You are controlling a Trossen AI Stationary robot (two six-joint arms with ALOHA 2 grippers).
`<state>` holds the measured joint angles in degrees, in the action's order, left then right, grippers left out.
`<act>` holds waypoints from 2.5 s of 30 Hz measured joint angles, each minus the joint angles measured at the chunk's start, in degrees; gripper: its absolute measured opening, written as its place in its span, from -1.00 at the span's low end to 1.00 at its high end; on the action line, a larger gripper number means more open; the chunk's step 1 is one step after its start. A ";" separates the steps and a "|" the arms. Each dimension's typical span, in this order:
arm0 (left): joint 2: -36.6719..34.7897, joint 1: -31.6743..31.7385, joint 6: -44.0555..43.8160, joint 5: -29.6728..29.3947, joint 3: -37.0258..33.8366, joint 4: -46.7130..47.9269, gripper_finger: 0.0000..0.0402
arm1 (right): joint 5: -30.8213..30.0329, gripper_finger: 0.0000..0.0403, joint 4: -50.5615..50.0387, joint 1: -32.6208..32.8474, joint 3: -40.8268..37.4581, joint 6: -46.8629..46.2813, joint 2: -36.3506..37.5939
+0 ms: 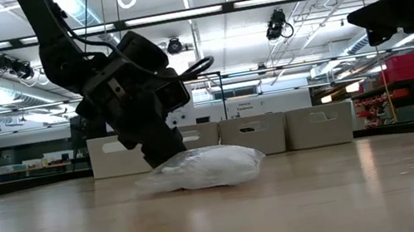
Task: Pick & Place Travel size toiletries
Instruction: Put the white cotton pack into the left gray bin
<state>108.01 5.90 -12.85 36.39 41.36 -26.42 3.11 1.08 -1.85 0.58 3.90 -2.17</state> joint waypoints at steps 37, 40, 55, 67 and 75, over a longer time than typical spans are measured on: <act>0.00 -0.20 -0.28 -0.81 0.02 -0.04 -0.96 | 0.00 -0.93 0.00 0.01 0.00 0.00 0.00; 0.00 -0.21 -0.28 -0.81 0.02 -0.04 -0.96 | 0.00 -0.93 0.00 0.01 0.00 0.00 0.00; -0.91 -0.08 -1.89 -1.49 0.25 0.76 -0.96 | -0.02 -0.93 0.00 0.00 0.00 0.00 0.00; -8.35 -0.08 -1.48 -2.80 4.72 9.29 -0.98 | -0.02 -0.93 0.00 0.02 0.00 0.00 0.00; -13.24 -0.10 2.81 -5.77 6.62 14.28 -0.98 | 0.00 -0.93 -0.02 0.00 0.00 0.00 0.00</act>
<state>94.77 5.80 -10.04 30.62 47.98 -12.14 3.11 1.06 -1.85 0.58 3.90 -2.17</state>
